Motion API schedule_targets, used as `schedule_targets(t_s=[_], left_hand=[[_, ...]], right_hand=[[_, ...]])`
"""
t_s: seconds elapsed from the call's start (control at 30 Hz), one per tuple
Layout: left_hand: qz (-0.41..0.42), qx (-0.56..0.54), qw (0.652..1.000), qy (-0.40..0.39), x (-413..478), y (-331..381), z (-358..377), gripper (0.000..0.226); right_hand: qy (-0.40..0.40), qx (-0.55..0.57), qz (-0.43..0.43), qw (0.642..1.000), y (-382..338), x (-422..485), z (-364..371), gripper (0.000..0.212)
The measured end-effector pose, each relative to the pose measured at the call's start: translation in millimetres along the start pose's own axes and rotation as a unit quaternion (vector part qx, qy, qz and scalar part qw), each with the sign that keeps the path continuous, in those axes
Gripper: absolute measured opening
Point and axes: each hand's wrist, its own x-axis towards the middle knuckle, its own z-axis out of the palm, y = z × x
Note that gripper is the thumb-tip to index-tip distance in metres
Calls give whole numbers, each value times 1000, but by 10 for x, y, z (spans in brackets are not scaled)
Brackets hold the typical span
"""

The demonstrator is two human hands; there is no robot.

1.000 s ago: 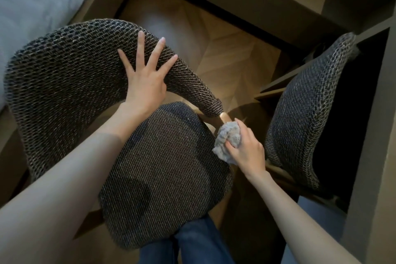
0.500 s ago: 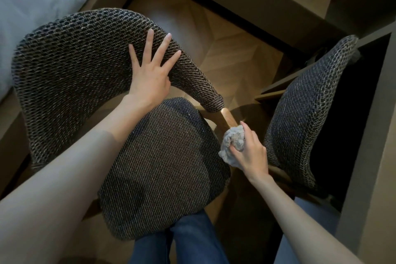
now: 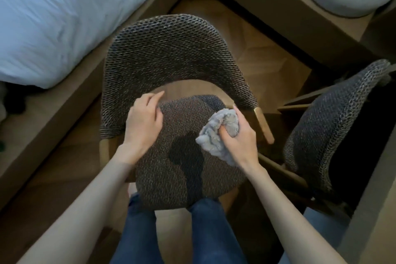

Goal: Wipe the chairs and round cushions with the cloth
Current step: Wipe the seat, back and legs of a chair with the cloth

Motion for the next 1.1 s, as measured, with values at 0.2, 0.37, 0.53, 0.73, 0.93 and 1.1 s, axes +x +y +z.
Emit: schedule_targets(t_s=[0.2,0.37,0.53,0.73,0.93,1.1], left_hand=[[-52,-19,998,9,-569,-1013,-429,36],[-71,-26,994,-82,-757,-1752,-613,38],[-127,-85,986,-66,-812,-2128,-710,54],[-30,-165,977,-133,-695,-2328,-421,61],[-147,-306,925,-174,-690,-2319,-156,62],[-160,-312,911,-216,-988,-2397,-97,58]], right_hand=[[-99,15,-61,993,-818,-123,1128,68],[-77,12,-89,993,-1368,-242,2229,68],[-81,26,8,996,-1403,-98,3195,78],[-55,35,21,998,-1157,-93,3425,85],[-45,-15,10,999,-1047,-395,3480,73],[-59,-35,10,998,-961,-767,3427,71]])
